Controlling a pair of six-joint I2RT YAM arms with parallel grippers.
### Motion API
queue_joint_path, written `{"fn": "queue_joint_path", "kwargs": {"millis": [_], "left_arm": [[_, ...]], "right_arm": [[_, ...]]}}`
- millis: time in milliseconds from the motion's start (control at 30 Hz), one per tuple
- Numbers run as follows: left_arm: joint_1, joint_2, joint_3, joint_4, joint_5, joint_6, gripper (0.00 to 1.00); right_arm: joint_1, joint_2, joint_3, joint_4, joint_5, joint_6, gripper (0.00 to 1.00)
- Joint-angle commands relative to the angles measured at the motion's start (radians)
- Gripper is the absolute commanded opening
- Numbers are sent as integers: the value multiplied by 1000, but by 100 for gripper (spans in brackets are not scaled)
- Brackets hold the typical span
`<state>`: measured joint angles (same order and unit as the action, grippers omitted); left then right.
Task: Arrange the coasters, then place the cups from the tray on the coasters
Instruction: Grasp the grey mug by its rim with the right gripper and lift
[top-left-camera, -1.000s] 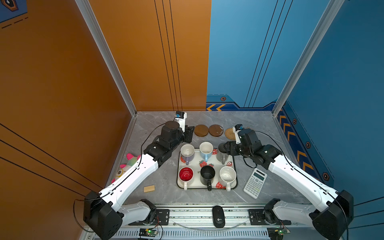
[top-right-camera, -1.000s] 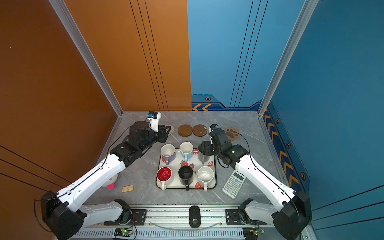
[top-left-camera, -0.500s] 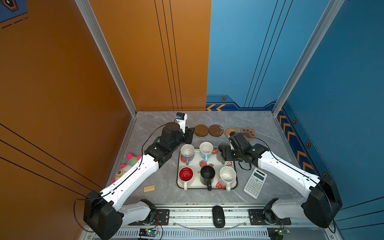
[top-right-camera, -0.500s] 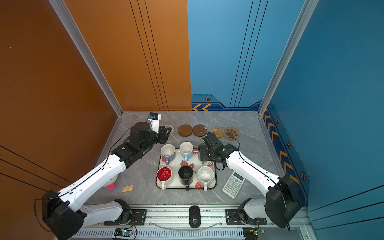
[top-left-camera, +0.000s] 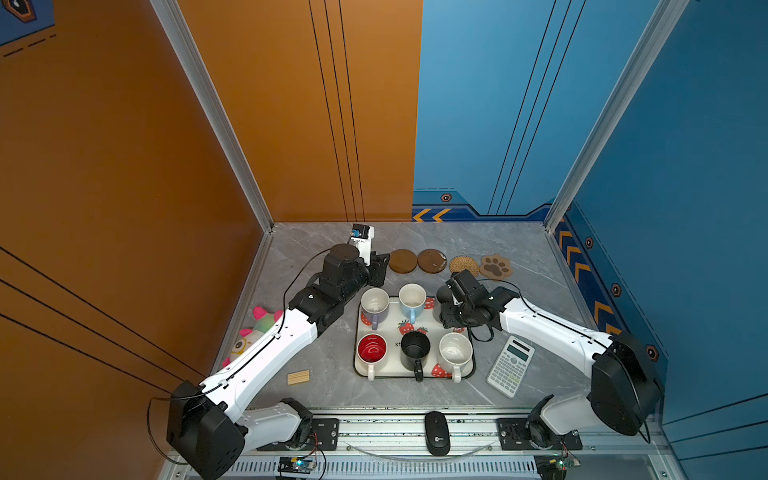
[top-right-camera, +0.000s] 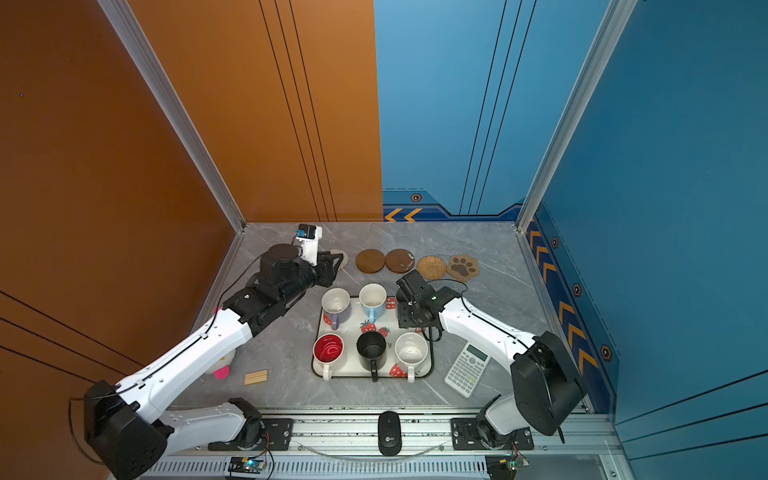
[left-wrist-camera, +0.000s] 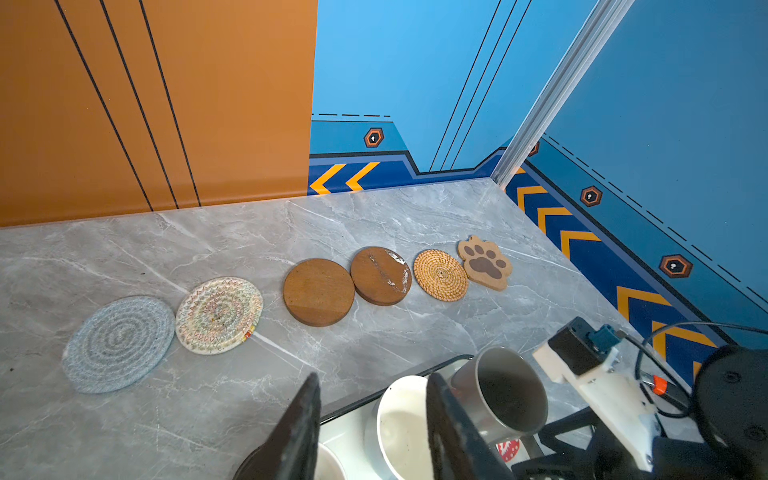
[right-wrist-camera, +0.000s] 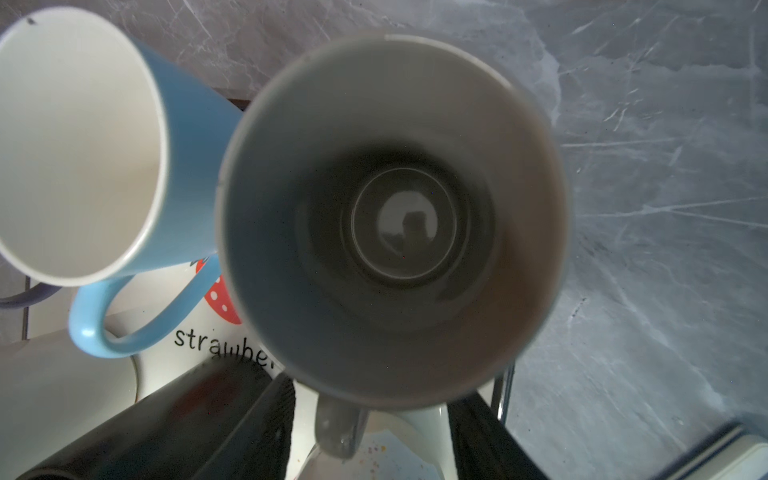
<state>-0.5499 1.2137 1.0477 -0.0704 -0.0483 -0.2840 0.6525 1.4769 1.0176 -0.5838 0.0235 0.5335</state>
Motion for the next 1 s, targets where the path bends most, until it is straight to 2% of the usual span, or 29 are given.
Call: {"fn": "queue_joint_path", "kwargs": {"millis": [0, 700, 867, 967], "left_arm": [[7, 1, -11, 11, 21, 13, 43], [11, -6, -43, 9, 25, 14, 43], [11, -7, -43, 9, 25, 14, 43], [12, -8, -43, 9, 27, 13, 43]], "right_arm": [[10, 34, 23, -7, 11, 18, 57], [18, 116, 64, -7, 79, 45, 44], [19, 120, 64, -7, 82, 43, 34], [22, 119, 67, -7, 84, 37, 24]]}}
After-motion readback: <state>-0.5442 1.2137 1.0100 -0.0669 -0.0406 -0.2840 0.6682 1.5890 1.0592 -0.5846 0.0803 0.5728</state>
